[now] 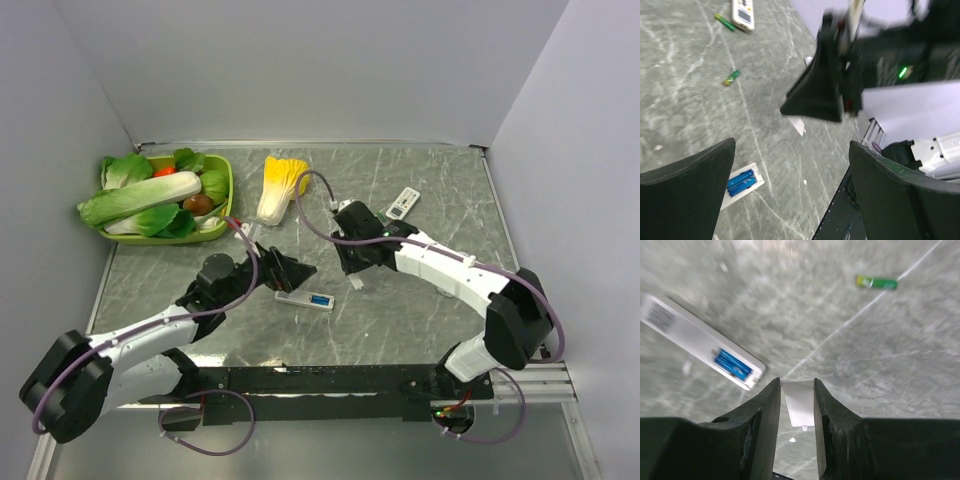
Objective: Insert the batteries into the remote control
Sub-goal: Pick up the battery cover at the center of the board, then adjust the battery cover.
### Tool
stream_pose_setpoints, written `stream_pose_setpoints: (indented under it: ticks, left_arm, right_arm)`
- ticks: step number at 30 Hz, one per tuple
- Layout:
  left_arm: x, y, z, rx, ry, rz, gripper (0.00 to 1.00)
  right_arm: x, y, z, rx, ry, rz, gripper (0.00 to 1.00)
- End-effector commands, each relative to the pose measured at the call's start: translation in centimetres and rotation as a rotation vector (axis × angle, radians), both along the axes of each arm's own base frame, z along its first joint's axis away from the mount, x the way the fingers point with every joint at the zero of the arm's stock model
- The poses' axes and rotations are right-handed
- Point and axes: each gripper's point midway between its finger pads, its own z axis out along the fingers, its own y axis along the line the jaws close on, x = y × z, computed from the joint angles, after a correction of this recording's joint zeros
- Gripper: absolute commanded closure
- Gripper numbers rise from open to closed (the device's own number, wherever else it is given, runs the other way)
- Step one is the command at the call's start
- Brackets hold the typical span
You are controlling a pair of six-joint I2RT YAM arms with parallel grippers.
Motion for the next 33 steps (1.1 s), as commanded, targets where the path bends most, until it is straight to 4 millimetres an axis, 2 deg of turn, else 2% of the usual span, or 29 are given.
stream_pose_setpoints:
  ticks: [1, 5, 17, 19, 26, 32, 33]
  left_arm:
    - [0.0, -1.7, 2.6, -0.042, -0.163, -0.023, 0.02]
    - [-0.1, -3.6, 2.1, -0.049, -0.151, -0.038, 0.05]
    - [0.6, -8.5, 3.8, -0.123, -0.155, -0.113, 0.19]
    - [0.7, -9.2, 3.0, -0.106, -0.135, -0.124, 0.25]
    - [1.3, -10.8, 2.7, -0.101, -0.12, -0.125, 0.47]
    - [1.4, -11.5, 3.2, -0.106, -0.124, -0.131, 0.69]
    - [1.4, -11.5, 3.3, -0.106, -0.126, -0.134, 0.77]
  right_arm:
    - [1.9, 0.6, 7.1, 0.139, -0.133, -0.076, 0.78]
    - [2.0, 1.1, 9.8, 0.211, -0.168, -0.093, 0.78]
    - [0.9, 1.4, 12.2, 0.344, -0.183, -0.134, 0.78]
    - [0.8, 1.3, 12.2, 0.35, -0.184, -0.142, 0.78]
    - [0.5, 1.2, 12.6, 0.378, -0.191, -0.15, 0.78]
    - [0.3, 1.0, 13.1, 0.395, -0.207, -0.159, 0.78]
    - [0.3, 1.0, 13.0, 0.398, -0.206, -0.159, 0.78]
